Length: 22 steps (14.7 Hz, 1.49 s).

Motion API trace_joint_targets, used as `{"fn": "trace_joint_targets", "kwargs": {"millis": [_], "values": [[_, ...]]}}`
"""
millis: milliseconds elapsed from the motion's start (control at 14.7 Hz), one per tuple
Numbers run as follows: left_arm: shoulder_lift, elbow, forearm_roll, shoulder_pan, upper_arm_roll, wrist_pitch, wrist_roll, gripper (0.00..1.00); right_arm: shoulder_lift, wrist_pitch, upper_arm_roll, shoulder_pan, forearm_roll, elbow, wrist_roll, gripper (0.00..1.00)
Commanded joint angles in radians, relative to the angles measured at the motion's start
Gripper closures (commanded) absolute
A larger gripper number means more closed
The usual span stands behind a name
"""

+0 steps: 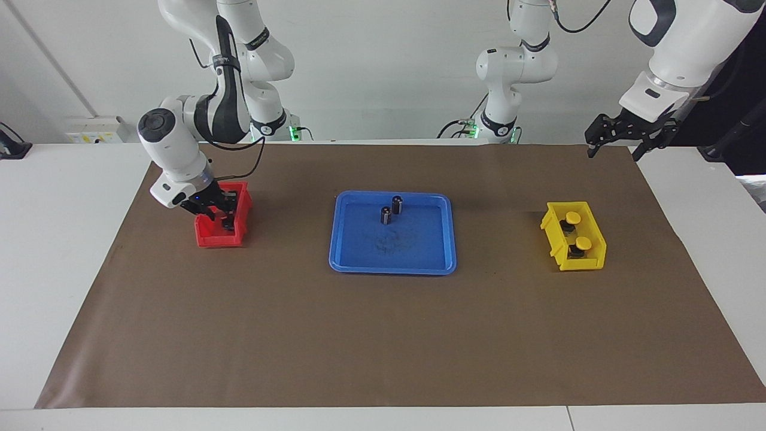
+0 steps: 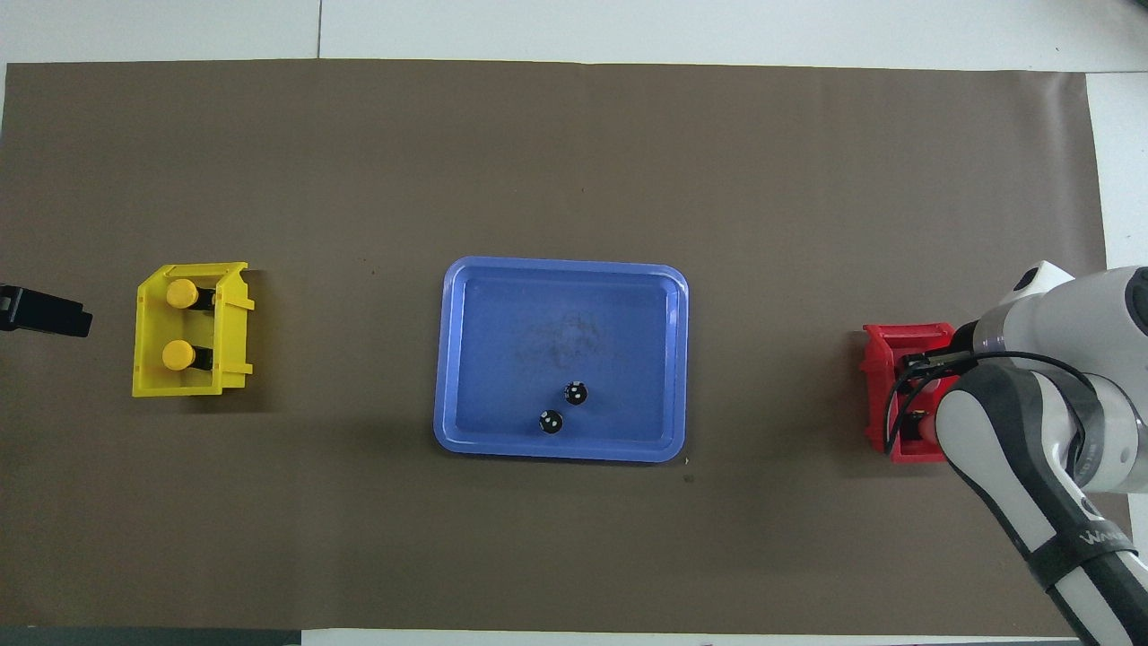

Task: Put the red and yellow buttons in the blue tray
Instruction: 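Lift the red button and carry it over the blue tray with the right gripper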

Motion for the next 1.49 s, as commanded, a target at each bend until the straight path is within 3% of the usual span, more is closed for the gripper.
{"fn": "trace_joint_targets", "kwargs": {"millis": [0, 136, 475, 611, 814, 950, 1154, 1425], "values": [[-0.033, -0.04, -0.005, 0.007, 0.001, 0.024, -0.005, 0.0, -0.024, 0.016, 0.007, -0.005, 0.016, -0.019, -0.025, 0.8], [-0.033, -0.04, -0.005, 0.007, 0.001, 0.028, -0.005, 0.0, -0.01, -0.039, 0.008, -0.005, 0.015, 0.036, -0.031, 0.8], [-0.033, -0.04, -0.005, 0.009, 0.001, 0.03, -0.005, 0.0, 0.057, -0.329, 0.008, -0.005, -0.031, 0.317, -0.064, 0.8], [-0.033, -0.04, -0.005, 0.009, 0.001, 0.033, -0.007, 0.0, 0.092, -0.454, 0.012, 0.004, -0.036, 0.458, -0.057, 0.8], [-0.032, -0.045, -0.005, 0.009, 0.001, 0.045, -0.007, 0.0, 0.189, -0.591, 0.018, 0.096, 0.01, 0.702, 0.025, 0.8], [-0.032, -0.045, -0.005, 0.009, 0.001, 0.039, -0.005, 0.0, 0.223, -0.587, 0.018, 0.2, 0.041, 0.771, 0.196, 0.8], [-0.033, -0.06, -0.005, 0.009, 0.001, 0.051, -0.005, 0.0, 0.276, -0.527, 0.019, 0.361, 0.042, 0.79, 0.427, 0.84], [-0.035, -0.156, -0.005, 0.03, 0.004, 0.175, -0.008, 0.0, 0.465, -0.423, 0.018, 0.515, 0.105, 0.928, 0.674, 0.84]]}}
